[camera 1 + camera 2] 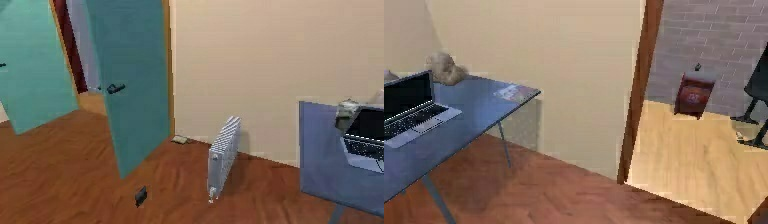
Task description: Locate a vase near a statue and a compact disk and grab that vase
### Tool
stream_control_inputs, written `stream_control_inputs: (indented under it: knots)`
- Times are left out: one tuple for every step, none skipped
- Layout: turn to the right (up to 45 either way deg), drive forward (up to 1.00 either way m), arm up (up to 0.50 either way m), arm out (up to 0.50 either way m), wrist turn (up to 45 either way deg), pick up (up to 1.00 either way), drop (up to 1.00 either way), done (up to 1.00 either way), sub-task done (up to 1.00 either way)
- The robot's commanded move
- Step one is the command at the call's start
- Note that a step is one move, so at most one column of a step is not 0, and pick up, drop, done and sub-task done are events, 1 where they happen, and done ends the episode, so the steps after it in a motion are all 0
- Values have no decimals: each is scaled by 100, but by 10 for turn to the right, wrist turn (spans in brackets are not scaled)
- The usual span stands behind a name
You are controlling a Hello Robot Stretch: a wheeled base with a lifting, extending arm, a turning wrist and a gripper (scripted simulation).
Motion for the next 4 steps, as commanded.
stream_control_inputs:
  knots:
    - [300,0,0,0,0,0,0,0,0]
    - [0,35,0,0,0,0,0,0,0]
    - [-450,0,0,0,0,0,0,0,0]
    - [-450,0,0,0,0,0,0,0,0]
